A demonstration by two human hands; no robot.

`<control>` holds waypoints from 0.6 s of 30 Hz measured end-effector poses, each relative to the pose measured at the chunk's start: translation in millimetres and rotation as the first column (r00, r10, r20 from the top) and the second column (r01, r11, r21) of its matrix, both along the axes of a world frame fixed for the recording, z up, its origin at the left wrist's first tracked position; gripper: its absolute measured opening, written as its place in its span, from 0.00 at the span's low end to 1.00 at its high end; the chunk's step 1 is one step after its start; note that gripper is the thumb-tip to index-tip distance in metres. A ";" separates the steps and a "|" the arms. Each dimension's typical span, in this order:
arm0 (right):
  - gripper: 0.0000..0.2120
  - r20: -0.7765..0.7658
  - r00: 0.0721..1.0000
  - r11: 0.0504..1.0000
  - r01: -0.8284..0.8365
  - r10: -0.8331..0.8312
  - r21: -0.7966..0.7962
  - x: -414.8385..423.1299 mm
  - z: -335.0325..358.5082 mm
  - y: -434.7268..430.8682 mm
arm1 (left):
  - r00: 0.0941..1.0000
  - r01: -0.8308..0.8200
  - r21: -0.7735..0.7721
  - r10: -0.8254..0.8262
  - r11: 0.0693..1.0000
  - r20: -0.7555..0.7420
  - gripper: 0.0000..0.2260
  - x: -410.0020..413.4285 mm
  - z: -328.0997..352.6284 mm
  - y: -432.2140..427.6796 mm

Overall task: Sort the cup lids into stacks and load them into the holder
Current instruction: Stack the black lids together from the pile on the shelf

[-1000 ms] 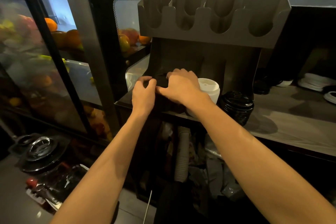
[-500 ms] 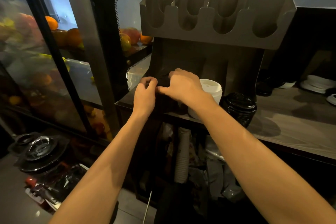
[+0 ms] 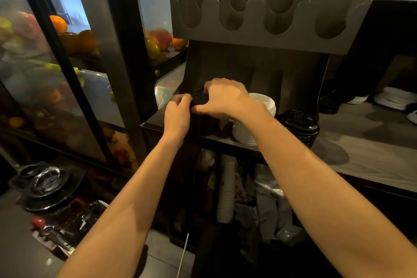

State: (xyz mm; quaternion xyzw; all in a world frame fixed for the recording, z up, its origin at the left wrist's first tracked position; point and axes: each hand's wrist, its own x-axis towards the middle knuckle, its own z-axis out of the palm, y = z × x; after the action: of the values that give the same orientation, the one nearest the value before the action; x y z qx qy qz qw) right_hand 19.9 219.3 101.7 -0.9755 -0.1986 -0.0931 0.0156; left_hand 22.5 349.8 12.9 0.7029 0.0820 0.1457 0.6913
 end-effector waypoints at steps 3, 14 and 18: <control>0.27 -0.081 0.997 0.999 -0.018 0.022 0.043 2.5 0.9 -2.5 | 0.998 -0.014 0.047 0.011 0.999 0.060 0.14 0.1 -0.6 -1.0; 0.28 -0.177 0.983 0.991 -0.034 0.057 0.128 4.4 5.6 -11.3 | 0.998 -0.005 0.092 -0.001 0.996 0.062 0.18 -1.3 -3.6 -3.7; 0.32 -0.036 0.999 0.996 0.011 -0.008 0.092 2.8 -1.2 -9.0 | 0.998 0.014 0.090 -0.018 0.996 0.053 0.22 -0.6 -3.5 -3.2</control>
State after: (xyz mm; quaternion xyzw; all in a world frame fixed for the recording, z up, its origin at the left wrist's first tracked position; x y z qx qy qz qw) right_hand 22.7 210.4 100.5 -0.9762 -0.1893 -0.0847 0.0636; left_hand 21.8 346.6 9.4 0.7297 0.0511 0.1625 0.6622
